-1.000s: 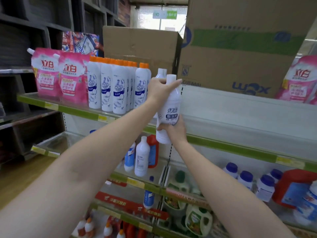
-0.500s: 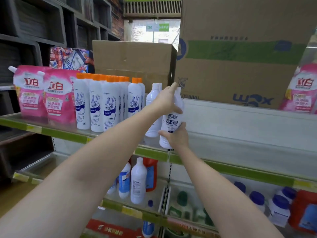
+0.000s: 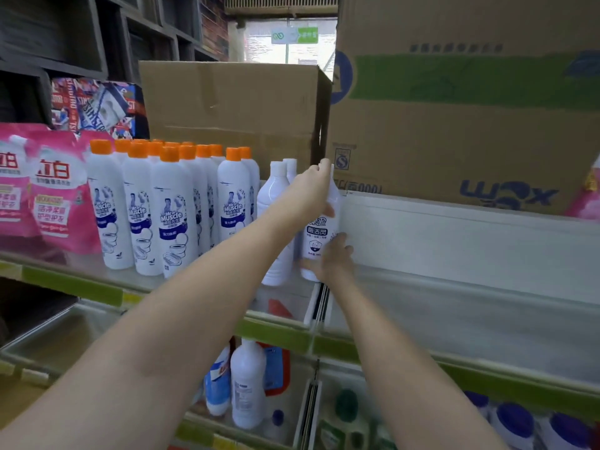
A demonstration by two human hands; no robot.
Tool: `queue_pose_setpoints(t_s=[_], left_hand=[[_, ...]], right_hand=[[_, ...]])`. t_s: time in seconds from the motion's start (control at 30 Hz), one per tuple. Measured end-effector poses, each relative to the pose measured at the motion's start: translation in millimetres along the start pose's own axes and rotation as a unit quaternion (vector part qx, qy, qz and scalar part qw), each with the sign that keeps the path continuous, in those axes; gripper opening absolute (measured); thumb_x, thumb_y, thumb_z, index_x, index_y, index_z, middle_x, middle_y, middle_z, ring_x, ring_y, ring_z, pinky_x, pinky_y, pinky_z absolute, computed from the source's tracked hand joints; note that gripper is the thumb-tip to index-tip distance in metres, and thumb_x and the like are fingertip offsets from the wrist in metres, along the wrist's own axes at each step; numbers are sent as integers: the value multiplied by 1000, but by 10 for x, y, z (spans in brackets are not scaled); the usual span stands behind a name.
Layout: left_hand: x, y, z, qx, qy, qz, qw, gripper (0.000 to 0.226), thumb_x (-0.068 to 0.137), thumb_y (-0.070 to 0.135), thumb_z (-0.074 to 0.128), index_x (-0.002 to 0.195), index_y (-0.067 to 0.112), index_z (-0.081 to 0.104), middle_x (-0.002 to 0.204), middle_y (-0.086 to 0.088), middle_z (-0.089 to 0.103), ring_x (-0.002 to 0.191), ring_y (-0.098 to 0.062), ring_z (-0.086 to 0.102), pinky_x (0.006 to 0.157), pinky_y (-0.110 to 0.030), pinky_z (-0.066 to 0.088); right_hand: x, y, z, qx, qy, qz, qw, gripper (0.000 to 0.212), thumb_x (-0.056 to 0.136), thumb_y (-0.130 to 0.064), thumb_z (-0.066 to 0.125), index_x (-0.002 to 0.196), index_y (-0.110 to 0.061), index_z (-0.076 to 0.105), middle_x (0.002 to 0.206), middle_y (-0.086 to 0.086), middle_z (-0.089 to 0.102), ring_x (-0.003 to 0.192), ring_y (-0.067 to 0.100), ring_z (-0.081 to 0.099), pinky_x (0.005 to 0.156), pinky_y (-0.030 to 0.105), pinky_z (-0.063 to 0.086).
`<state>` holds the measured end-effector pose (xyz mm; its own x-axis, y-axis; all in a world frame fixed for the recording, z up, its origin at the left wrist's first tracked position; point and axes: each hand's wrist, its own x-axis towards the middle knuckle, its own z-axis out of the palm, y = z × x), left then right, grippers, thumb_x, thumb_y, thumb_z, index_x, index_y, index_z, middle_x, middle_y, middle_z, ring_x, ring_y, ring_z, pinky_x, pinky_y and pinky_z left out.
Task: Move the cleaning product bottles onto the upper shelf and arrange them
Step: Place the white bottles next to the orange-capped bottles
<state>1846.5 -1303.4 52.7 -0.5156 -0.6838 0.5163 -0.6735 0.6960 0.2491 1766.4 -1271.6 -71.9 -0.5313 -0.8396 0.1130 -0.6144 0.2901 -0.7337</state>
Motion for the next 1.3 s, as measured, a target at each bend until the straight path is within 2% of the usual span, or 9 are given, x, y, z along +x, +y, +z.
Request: queue_pose_setpoints(t_s=[0.33,0.47,0.53,0.63,0.77,0.9,1.07,1.17,1.3], left_hand=[[361,-32,151,35,-10,-16,999,88,67,20,93,130,6,34,118,-15,54,102,-34,59,68,-36,43],[317,-33,187,42,-17,-15,999,93,73,24,89,140,3,29,126,-17,53,108,-36,60,70,-35,41],[211,-27,266,88,21,-2,996,98,79,24,85,149,-4,23,127,-19,53,107,-34,61,69,-33,42],[-43,22,305,211,81,17,974,81,82,8,74,148,-8,31,121,-19,56,104,-30,58,75,-32,47],[-344,-11,310,161,41,79,983,42,86,-4,53,127,0,47,122,-16,50,107,-33,53,71,-36,40],[-744,-268,393,32,-73,82,993,7,91,12,54,96,9,52,106,-13,59,99,-36,60,72,-37,45],[-1232,-675,319,-59,-123,115,984,16,90,15,59,75,8,55,77,-9,57,78,-31,58,67,-33,43],[-1510,-880,223,-98,-137,113,979,34,89,14,57,59,13,43,62,-5,50,70,-32,55,61,-32,40],[-2043,-1180,77,-108,-161,84,977,40,91,22,58,56,14,39,58,-3,45,63,-29,50,60,-31,38]], right_hand=[[331,180,75,28,13,-52,998,88,81,-32,83,145,-2,31,142,25,37,125,39,48,94,41,42],[313,205,140,18,16,-49,999,86,83,-34,81,143,2,31,138,24,38,125,38,47,92,38,42],[270,157,157,13,17,-41,999,77,85,-31,79,134,6,33,127,19,39,121,36,45,89,31,40],[75,78,98,-38,33,-27,998,62,96,-30,64,136,6,35,135,19,38,123,37,41,102,36,40],[-176,82,-42,-44,46,-8,998,44,94,-15,61,132,1,44,135,22,48,120,39,54,84,34,44],[-579,99,-67,-31,86,4,996,16,91,-14,66,105,-5,63,118,25,67,113,39,62,89,39,49],[-1169,16,67,-9,139,12,990,11,88,-11,62,81,-18,58,101,16,72,100,32,66,86,38,50],[-1512,-97,218,2,180,10,984,7,89,-12,62,86,-17,58,99,13,70,96,30,62,83,35,46],[-1892,-143,630,-81,128,-21,988,5,86,-10,63,88,-12,59,91,13,65,88,29,59,71,33,40]])
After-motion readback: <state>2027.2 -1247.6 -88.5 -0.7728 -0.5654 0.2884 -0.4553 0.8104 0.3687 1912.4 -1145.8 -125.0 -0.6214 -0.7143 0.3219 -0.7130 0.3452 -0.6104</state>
